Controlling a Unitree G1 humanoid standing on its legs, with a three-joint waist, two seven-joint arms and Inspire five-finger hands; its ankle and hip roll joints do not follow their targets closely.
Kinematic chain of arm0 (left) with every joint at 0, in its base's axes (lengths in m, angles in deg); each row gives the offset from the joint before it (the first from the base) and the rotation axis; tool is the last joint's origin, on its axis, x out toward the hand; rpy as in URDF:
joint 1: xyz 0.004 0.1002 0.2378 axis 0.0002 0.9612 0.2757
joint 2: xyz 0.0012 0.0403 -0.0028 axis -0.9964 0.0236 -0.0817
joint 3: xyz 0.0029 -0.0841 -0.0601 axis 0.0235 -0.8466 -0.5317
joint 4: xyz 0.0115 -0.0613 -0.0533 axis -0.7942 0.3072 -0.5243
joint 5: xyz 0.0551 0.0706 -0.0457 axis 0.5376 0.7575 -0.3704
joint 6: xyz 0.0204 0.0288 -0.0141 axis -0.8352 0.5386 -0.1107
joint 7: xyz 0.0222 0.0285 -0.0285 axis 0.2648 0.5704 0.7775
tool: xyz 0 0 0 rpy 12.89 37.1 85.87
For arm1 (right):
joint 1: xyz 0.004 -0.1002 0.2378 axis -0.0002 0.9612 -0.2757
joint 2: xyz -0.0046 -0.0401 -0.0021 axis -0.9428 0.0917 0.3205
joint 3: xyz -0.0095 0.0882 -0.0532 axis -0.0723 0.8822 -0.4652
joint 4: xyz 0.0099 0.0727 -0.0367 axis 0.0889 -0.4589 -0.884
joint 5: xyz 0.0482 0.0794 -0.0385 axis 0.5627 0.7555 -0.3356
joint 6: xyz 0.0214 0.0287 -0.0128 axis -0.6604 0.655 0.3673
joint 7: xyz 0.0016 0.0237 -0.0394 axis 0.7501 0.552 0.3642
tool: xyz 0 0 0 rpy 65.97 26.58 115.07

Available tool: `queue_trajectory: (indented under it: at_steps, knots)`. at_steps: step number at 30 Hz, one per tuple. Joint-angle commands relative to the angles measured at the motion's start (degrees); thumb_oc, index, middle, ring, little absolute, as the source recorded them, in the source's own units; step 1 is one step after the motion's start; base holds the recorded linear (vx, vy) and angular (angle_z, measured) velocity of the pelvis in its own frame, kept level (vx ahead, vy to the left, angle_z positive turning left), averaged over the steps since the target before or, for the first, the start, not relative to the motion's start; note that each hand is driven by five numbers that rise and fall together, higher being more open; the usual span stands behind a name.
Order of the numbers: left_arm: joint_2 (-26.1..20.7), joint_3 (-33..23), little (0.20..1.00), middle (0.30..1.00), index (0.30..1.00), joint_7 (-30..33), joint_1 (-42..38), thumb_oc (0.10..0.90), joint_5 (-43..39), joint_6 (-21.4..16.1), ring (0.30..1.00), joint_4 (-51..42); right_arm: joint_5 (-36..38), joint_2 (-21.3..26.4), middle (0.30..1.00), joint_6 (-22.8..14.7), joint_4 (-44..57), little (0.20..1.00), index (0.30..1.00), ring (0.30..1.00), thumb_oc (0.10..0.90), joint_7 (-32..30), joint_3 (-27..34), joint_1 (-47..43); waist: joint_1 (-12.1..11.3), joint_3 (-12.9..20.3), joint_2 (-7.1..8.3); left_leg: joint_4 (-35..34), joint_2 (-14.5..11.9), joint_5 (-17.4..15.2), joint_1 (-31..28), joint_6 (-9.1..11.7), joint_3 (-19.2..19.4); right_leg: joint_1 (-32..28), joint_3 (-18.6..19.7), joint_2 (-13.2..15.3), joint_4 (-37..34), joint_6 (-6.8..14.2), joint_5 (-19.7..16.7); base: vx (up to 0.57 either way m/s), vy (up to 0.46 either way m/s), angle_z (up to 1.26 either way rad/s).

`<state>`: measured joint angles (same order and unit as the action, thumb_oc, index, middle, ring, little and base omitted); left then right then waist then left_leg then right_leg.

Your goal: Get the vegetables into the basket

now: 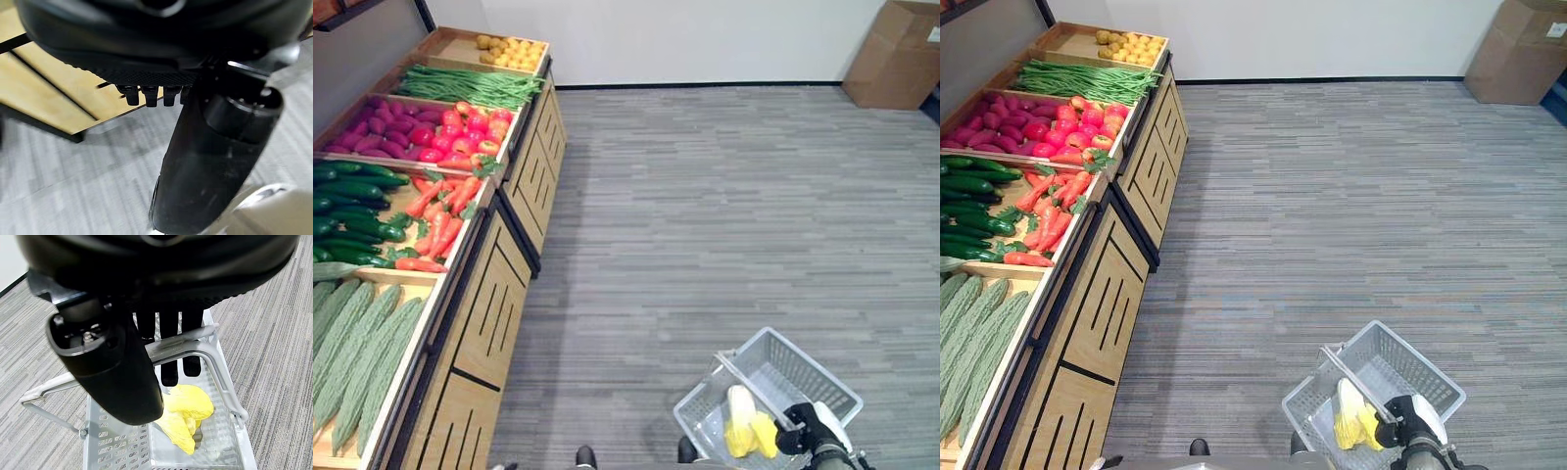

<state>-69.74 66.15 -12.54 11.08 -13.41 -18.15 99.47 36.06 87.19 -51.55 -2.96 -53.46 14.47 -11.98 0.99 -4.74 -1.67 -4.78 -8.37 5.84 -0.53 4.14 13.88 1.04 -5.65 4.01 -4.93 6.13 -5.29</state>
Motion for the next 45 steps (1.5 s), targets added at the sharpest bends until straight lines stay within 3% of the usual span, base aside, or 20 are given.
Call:
queue_trajectory:
  at_steps: [1, 4, 8, 11, 14, 17, 21, 22, 23, 25, 27, 29, 33, 36, 37, 42, 45]
  knots:
    - [-2.7, -1.5, 1.0, 1.0, 1.0, 2.6, -3.0, 0.9, -1.4, -0.3, 1.0, -1.3, 2.0, 3.3, 0.3, -3.3, 7.3, 0.3, 0.3, 0.3, 0.4, -2.3, -0.2, -5.0, -0.1, -3.3, 2.78, 0.8, -2.0, 0.7, -0.6, 3.0, -2.2, 0.9, -1.9, 0.6, 5.0, 0.3, 3.8, 0.0, -0.084, 0.06]
    - [-3.0, -0.9, 1.0, 1.0, 1.0, 2.7, -4.4, 0.9, -3.3, -0.6, 1.0, -2.7, 2.1, 4.1, 0.3, -3.8, 10.5, 0.3, 0.3, 0.3, 0.4, -2.2, -0.2, -4.4, -0.3, -5.7, 2.88, 5.4, -3.2, 1.6, 2.9, 3.4, -4.1, 2.4, -2.9, -0.3, 7.7, -1.4, 5.7, 0.04, -0.216, 0.13]
    - [-2.7, -0.7, 1.0, 1.0, 1.0, 3.5, -4.9, 0.9, -5.7, -0.9, 1.0, -3.5, 1.9, 4.4, 0.3, -3.5, 10.0, 0.3, 0.3, 0.3, 0.4, -2.7, -0.3, -4.7, -0.5, -6.8, 2.58, 8.3, -3.0, 2.2, 4.8, 3.3, -5.4, 1.4, -4.2, -0.6, 8.4, -1.8, 7.0, 0.13, -0.096, 0.47]
    - [-2.5, 1.1, 1.0, 1.0, 1.0, 4.0, -5.5, 0.9, -5.1, -1.4, 1.0, -4.3, 1.8, 4.3, 0.3, -3.1, 8.2, 0.3, 0.3, 0.3, 0.4, -3.5, 0.0, -5.3, -1.0, -6.7, 2.07, 3.1, -1.7, 4.5, 8.5, 2.6, -6.9, 1.3, -5.0, 0.2, 10.6, -1.3, 9.0, 0.19, 0.032, 0.15]
    - [-2.7, 1.4, 1.0, 1.0, 1.0, 4.6, -5.6, 0.9, -4.8, -1.3, 1.0, -4.6, 1.4, 4.3, 0.3, -3.2, 8.7, 0.3, 0.3, 0.3, 0.4, -3.8, 0.4, -4.6, -1.7, -6.9, 2.4, 2.2, -1.7, 6.7, 12.1, 2.6, -7.3, -0.4, -4.3, 0.0, 11.6, -1.3, 10.8, 0.26, 0.061, 0.31]
    - [-3.2, 1.4, 1.0, 1.0, 1.0, 4.5, -4.8, 0.9, -4.7, -1.5, 1.0, -5.0, 0.8, 3.6, 0.3, -3.2, 7.0, 0.3, 0.3, 0.3, 0.4, -3.7, 0.0, -4.3, -2.7, -6.7, 2.78, 1.5, -1.0, 7.2, 12.1, 2.7, -7.1, -3.5, -3.1, -0.3, 10.7, -0.9, 11.5, 0.22, 0.081, 0.06]
    - [-3.9, 1.0, 1.0, 1.0, 1.0, 4.3, -3.9, 0.9, -3.6, -1.3, 1.0, -4.6, 0.5, 2.5, 0.3, -2.8, 6.7, 0.3, 0.3, 0.3, 0.4, -3.2, -0.1, -3.7, -3.1, -4.9, 3.8, 1.2, 0.6, 5.4, 10.7, 1.1, -5.3, -5.7, -2.0, 1.7, 10.1, 0.6, 11.7, 0.22, 0.188, -0.5]
    - [-4.3, 1.0, 1.0, 1.0, 1.0, 4.0, -3.7, 0.9, -3.0, -1.4, 1.0, -4.7, 0.9, 1.9, 0.3, -2.7, 6.5, 0.3, 0.3, 0.3, 0.4, -2.9, 0.0, -3.9, -3.2, -4.5, 4.6, 1.4, 1.8, 4.1, 10.3, -0.1, -4.1, -5.3, -0.8, 3.0, 10.8, 1.7, 10.6, 0.28, 0.439, -0.23]
    - [-5.0, 1.0, 1.0, 1.0, 1.0, 4.0, -3.8, 0.9, -3.3, -1.6, 1.0, -4.9, 1.2, 1.0, 0.3, -2.7, 7.7, 0.3, 0.3, 0.3, 0.4, -2.4, -0.6, -4.8, -3.3, -4.4, 5.78, 2.7, 3.4, 2.1, 10.2, -1.8, -2.9, -3.6, 1.3, 4.6, 12.5, 3.2, 7.3, 0.25, 0.444, -0.64]
    - [-5.5, 1.3, 1.0, 1.0, 1.0, 3.8, -4.1, 0.9, -3.1, -1.5, 1.0, -5.5, 1.3, 0.5, 0.3, -2.5, 9.4, 0.3, 0.3, 0.3, 0.4, -2.4, -1.2, -6.4, -3.5, -4.4, 6.42, 2.6, 5.1, 0.4, 9.6, -3.2, -1.7, -1.4, 2.2, 6.1, 14.8, 4.7, 3.7, 0.16, 0.39, -0.67]
    - [-6.0, 1.8, 1.0, 1.0, 1.0, 3.4, -4.7, 0.9, -2.4, -1.5, 1.0, -6.0, 1.3, -0.1, 0.3, -2.5, 9.6, 0.3, 0.3, 0.3, 0.4, -2.2, -2.0, -7.9, -3.2, -5.1, 5.9, 2.7, 6.5, -1.7, 7.5, -4.9, -1.3, 2.4, 2.9, 6.6, 23.1, 5.2, -0.8, 0.14, 0.295, -0.3]
    - [-6.2, 1.7, 1.0, 1.0, 1.0, 3.0, -5.0, 0.9, -2.5, -1.4, 1.0, -5.8, 1.2, -0.2, 0.3, -2.4, 10.6, 0.3, 0.3, 0.3, 0.4, -1.9, -2.3, -8.5, -3.1, -5.6, 5.51, 2.6, 6.9, -2.8, 6.0, -5.2, -1.3, 4.5, 2.4, 6.4, 24.1, 4.8, -1.7, 0.13, 0.135, -0.26]
    - [-6.5, 2.3, 1.0, 1.0, 1.0, 2.6, -5.8, 0.9, -1.8, -1.7, 1.0, -6.1, 1.9, 0.3, 0.3, -2.7, 12.7, 0.3, 0.3, 0.3, 0.4, -1.9, -2.6, -9.7, -2.1, -7.3, 4.69, 3.0, 6.5, -5.0, 3.3, -4.6, -2.5, 10.3, 0.9, 4.4, 16.2, 3.2, 1.7, 0.2, -0.001, 0.01]
    - [-6.2, 2.0, 1.0, 1.0, 1.0, 2.7, -6.4, 0.9, -1.7, -1.4, 1.0, -5.5, 1.9, 0.5, 0.3, -2.6, 14.2, 0.3, 0.3, 0.3, 0.4, -2.0, -3.0, -10.2, -1.1, -7.9, 4.96, 3.5, 6.6, -6.5, 1.3, -3.9, -3.7, 11.9, 1.6, 4.5, 11.2, 3.6, -0.7, 0.21, -0.085, 0.23]
    - [-5.9, 1.8, 1.0, 1.0, 1.0, 2.6, -6.9, 0.9, -1.7, -1.3, 1.0, -4.9, 1.8, 0.5, 0.3, -2.6, 15.1, 0.3, 0.3, 0.3, 0.4, -2.0, -3.1, -10.4, -0.4, -7.9, 5.49, 3.7, 6.7, -7.7, -0.5, -3.5, -4.2, 13.6, 1.9, 4.9, 8.6, 4.2, -3.1, 0.26, -0.13, 0.39]
    - [-5.0, 2.0, 1.0, 1.0, 1.0, 2.5, -6.6, 0.9, -1.6, -1.1, 1.0, -4.9, 1.3, 0.7, 0.3, -2.5, 15.8, 0.3, 0.3, 0.3, 0.4, -1.9, -3.2, -10.1, 0.4, -7.7, 5.36, 4.4, 6.3, -9.6, -3.1, -2.7, -6.0, 14.2, 0.8, 4.6, 9.4, 3.9, -4.0, 0.22, -0.156, 0.4]
    - [-4.5, 2.0, 1.0, 1.0, 1.0, 2.6, -6.9, 0.9, -1.8, -0.8, 1.0, -4.0, 1.1, 1.2, 0.3, -2.6, 16.0, 0.3, 0.3, 0.3, 0.4, -1.4, -3.7, -9.7, 0.5, -6.9, 4.9, 6.9, 4.8, -9.4, -3.2, -1.4, -7.0, 12.7, -1.3, 3.4, 9.2, 2.7, -2.9, 0.19, -0.226, 0.16]
